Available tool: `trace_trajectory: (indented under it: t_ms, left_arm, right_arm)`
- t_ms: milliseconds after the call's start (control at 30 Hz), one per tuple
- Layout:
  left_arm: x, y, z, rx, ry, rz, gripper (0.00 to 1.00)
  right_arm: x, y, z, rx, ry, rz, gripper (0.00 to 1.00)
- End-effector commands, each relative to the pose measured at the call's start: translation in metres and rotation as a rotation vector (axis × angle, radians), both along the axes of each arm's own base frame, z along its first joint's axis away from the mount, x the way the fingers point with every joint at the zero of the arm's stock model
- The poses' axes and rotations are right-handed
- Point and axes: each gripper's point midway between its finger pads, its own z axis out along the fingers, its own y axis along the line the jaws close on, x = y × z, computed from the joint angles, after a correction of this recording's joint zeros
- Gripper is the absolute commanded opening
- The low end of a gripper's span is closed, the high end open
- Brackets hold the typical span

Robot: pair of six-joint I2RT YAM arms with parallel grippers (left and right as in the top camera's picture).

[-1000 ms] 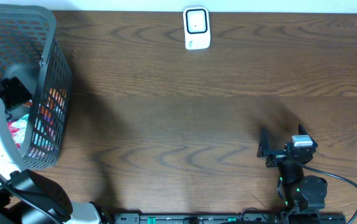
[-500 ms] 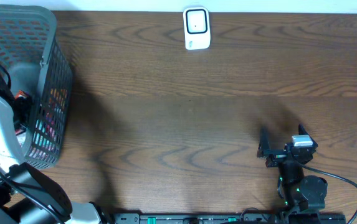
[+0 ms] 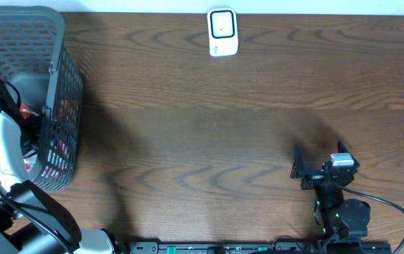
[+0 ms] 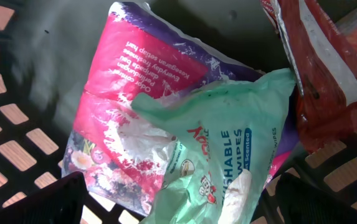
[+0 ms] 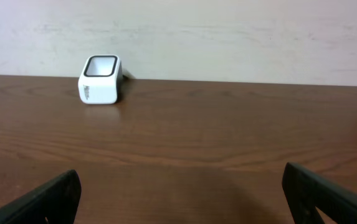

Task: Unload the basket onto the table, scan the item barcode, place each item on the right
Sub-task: 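Reach the left gripper into the basket and grasp the green wrapper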

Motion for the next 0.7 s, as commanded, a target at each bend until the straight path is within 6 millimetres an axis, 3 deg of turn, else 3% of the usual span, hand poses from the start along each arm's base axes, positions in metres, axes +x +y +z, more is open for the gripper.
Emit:
trace_trajectory:
  t_ms: [0, 267, 433, 567, 667]
  left_arm:
    - [0.0, -0.007, -0.009, -0.036, 0.011, -0.006, 0.97]
    - [0.003, -0.005, -0.014, -0.035, 0.008, -0.006, 0.97]
    - [0.005, -0.003, -0.033, -0.061, 0.049, -0.005, 0.96]
    - [0.008, -0.001, -0.046, -0.07, 0.065, -0.005, 0.64]
    - [0.01, 0.006, -0.042, -0.034, 0.057, -0.002, 0.46]
  right_arm:
    - [0.0, 0.001, -0.001, -0.007, 0.001, 0.005, 0.99]
    - [0.0, 0.001, -0.001, -0.007, 0.002, 0.005, 0.99]
    - [0.0, 0.001, -0.001, -0.007, 0.002, 0.005, 0.99]
    - [0.0, 0.001, -0.001, -0.007, 0.002, 0.005, 0.99]
    - [0.0, 0.001, -0.001, -0.007, 0.002, 0.005, 0.99]
